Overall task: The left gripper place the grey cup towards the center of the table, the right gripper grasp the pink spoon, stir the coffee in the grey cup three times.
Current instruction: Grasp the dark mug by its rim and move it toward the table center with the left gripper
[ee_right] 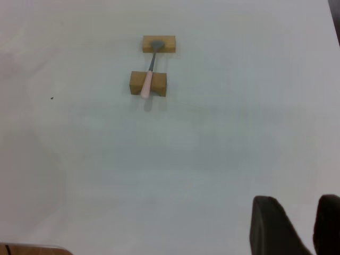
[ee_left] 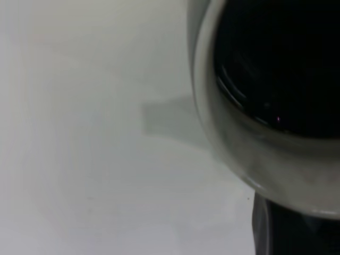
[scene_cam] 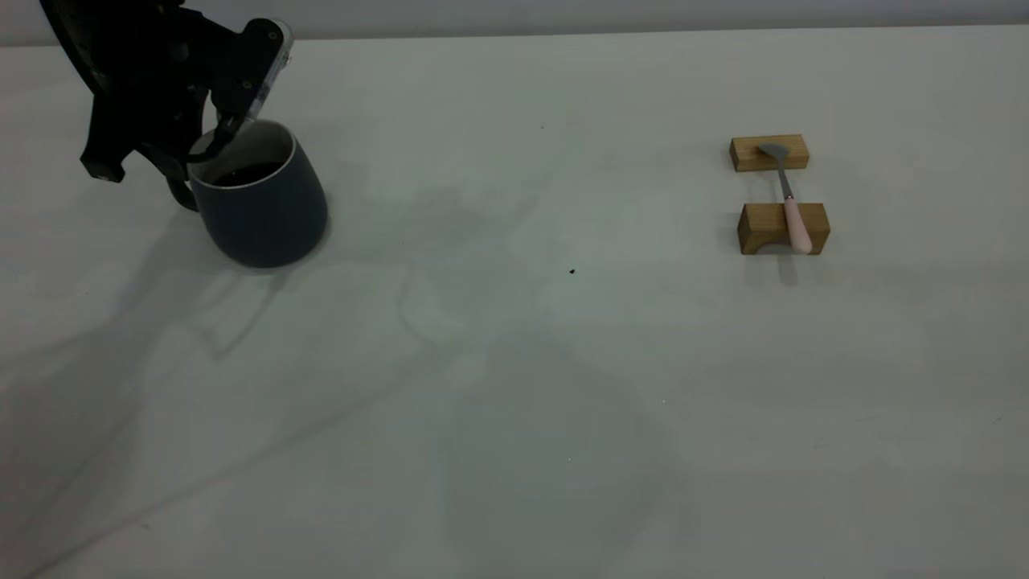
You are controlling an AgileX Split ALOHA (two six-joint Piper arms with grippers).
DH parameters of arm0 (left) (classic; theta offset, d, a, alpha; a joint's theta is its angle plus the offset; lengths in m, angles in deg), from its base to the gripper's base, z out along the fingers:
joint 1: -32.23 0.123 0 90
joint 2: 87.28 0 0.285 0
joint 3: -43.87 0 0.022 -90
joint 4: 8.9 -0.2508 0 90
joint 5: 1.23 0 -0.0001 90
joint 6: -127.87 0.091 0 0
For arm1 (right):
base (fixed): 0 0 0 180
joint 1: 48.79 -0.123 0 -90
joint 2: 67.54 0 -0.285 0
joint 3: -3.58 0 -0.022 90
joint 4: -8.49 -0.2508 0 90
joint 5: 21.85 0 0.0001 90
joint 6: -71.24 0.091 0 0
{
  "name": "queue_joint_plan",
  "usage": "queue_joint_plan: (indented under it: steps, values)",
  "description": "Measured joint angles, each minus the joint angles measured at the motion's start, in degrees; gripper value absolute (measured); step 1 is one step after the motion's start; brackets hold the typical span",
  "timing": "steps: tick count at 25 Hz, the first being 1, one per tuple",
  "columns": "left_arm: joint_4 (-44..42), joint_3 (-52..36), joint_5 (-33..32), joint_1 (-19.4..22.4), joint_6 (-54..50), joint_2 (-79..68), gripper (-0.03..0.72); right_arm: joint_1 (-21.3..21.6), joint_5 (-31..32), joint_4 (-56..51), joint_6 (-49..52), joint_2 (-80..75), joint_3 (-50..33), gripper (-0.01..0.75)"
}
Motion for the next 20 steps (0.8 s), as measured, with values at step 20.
queue_joint_plan:
  steps: [20]
  values:
    - [-0.1, 3.2, -1.4, -11.4, -4.5, -1.0, 0.209, 0.0, 0.0, 0.0, 0.0, 0.0, 0.0, 0.238]
